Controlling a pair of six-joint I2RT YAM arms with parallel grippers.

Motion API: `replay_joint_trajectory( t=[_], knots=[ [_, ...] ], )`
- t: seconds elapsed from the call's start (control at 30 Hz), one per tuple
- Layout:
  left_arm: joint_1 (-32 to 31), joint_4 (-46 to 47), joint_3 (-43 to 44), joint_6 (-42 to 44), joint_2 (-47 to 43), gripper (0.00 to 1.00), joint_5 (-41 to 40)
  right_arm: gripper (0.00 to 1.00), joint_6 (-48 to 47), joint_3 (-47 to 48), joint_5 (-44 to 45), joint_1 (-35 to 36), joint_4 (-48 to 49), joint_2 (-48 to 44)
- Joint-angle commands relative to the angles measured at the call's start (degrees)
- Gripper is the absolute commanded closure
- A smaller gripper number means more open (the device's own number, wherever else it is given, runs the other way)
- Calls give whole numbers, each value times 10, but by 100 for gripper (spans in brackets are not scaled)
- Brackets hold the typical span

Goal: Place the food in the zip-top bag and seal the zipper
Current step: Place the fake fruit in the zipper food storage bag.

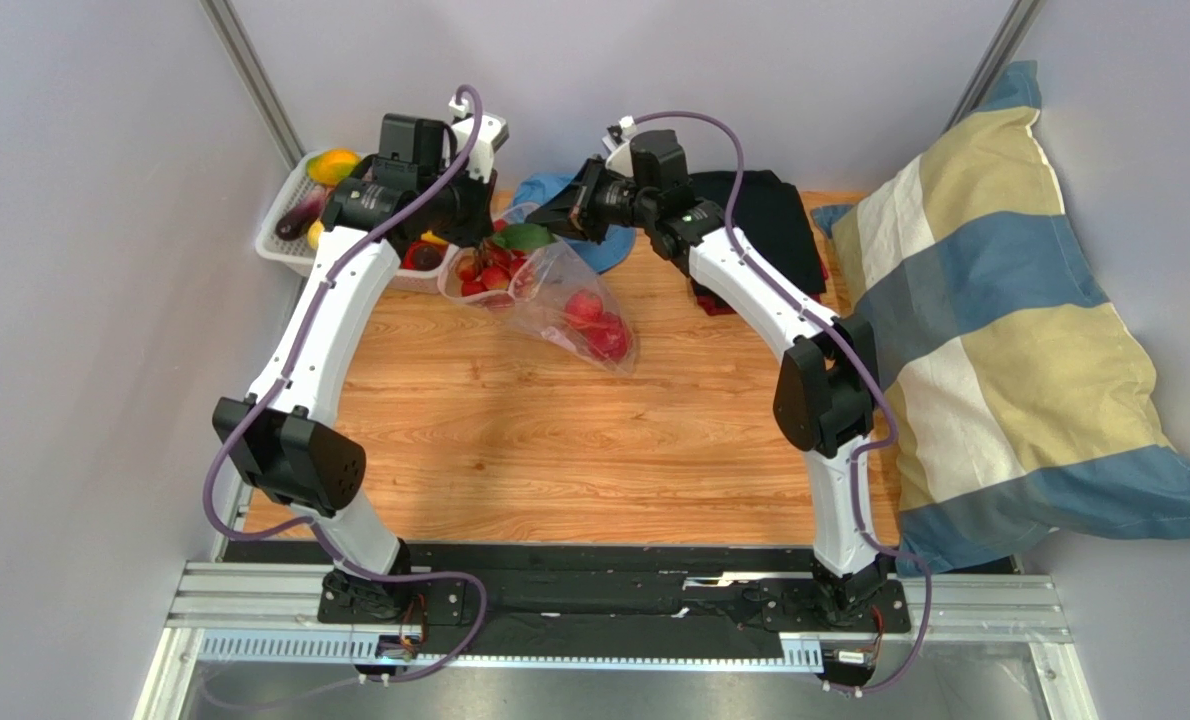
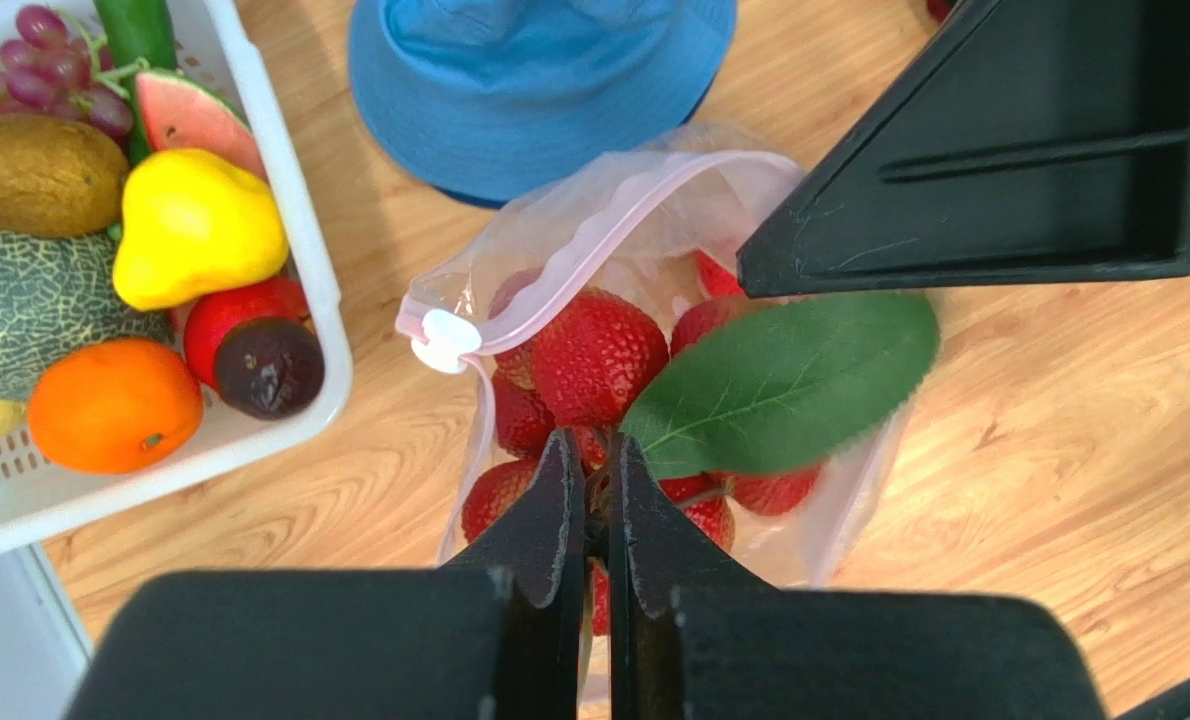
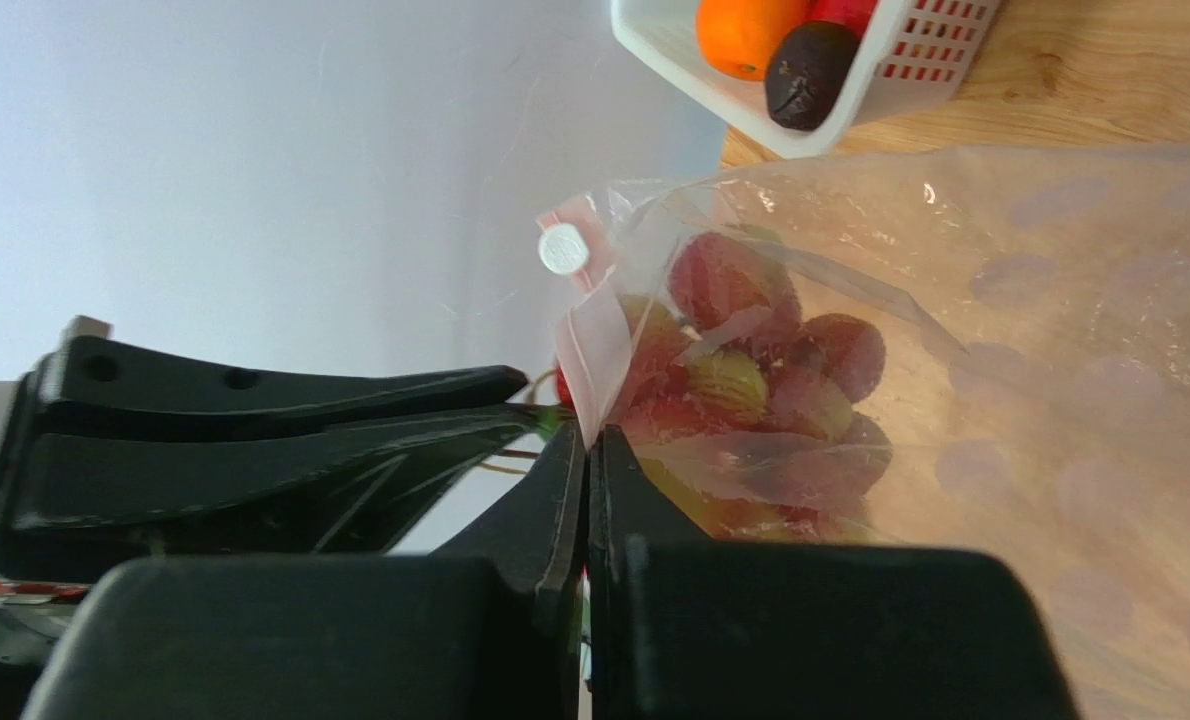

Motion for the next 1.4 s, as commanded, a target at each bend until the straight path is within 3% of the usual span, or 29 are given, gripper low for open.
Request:
replay_joint_trajectory(
  t=[0.0,0.17,0.27,0.3,0.4,0.47,0.73,0.83,1.1,1.23,1.37],
  knots=[
    [-10,-26,15,23,2,100,-44,100,-4,43,-9,7,20,-29],
    [-16,-37,20,37,9,100,-62,100,-5,50,-7,11,17,-29],
    [-15,-52,46,20,6,67,-50,100,-7,53,-4,14,15,-28],
    [-13,-53,51,13,0,49,-38,100,-9,54,-3,13,14,-29],
    [4,-36,55,-27,-31,24,26,100,-15,52,-3,12,11,-30],
    [15,-31,61,-48,-43,18,41,100,-16,51,-5,12,11,-32],
    [132,-64,-23,-140,-50,18,44,100,-13,35,-11,8,19,-36],
    [146,-24,-78,-149,-64,16,59,100,-14,32,-14,7,19,-37],
    [140,-1,-130,-175,-91,19,206,100,-21,10,-10,-6,17,-48],
    [108,33,-198,-188,-123,28,187,100,-21,4,-13,-8,16,-51],
    [71,11,-190,-193,-108,34,147,100,-22,-14,-15,-15,16,-65]
  ],
)
